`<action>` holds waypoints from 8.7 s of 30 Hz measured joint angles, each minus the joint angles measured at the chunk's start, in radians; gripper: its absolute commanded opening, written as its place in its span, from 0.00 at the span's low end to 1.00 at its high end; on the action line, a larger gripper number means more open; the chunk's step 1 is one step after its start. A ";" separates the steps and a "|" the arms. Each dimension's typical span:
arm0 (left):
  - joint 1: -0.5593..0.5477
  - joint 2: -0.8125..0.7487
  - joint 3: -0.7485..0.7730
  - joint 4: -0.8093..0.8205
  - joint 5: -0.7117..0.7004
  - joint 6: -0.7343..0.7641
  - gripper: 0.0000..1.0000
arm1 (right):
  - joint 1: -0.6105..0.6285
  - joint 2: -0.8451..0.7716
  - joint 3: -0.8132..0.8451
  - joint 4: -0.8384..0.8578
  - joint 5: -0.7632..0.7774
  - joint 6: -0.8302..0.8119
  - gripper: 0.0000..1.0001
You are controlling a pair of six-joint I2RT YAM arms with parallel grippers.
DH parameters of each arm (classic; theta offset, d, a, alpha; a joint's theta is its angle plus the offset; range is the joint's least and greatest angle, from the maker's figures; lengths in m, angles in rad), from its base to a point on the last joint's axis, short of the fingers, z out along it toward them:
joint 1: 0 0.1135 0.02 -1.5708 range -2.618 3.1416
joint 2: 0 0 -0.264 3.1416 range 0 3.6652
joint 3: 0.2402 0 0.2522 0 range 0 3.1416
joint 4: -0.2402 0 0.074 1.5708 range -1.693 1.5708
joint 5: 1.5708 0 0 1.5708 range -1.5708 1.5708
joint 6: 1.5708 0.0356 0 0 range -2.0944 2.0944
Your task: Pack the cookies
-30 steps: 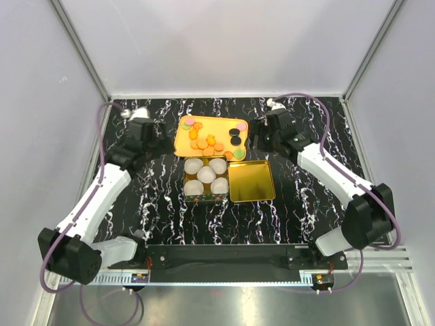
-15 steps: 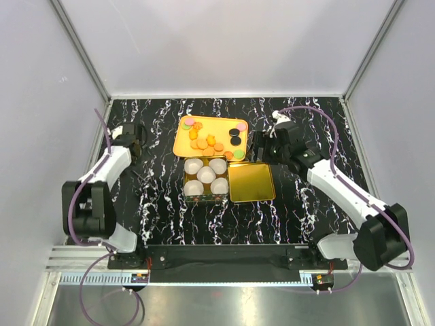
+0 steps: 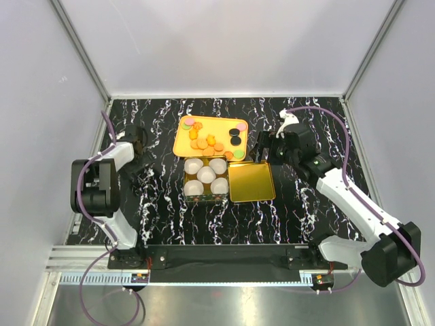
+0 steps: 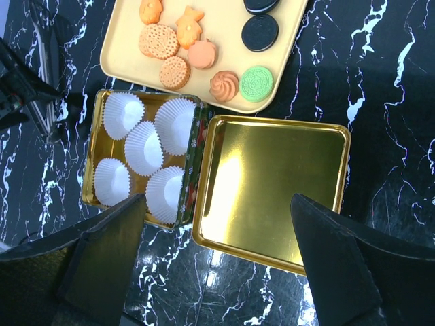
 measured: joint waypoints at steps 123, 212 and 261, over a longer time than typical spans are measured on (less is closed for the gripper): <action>-0.686 0.409 0.964 -0.353 0.232 0.191 0.52 | 0.000 -0.162 -0.032 -0.188 0.136 -0.034 1.00; -0.686 -0.393 0.278 -0.363 0.207 0.214 0.40 | 0.000 -0.128 -0.045 -0.172 0.135 -0.034 1.00; -0.686 -0.558 0.026 -0.380 0.151 0.178 0.47 | 0.000 -0.122 -0.052 -0.166 0.133 -0.034 1.00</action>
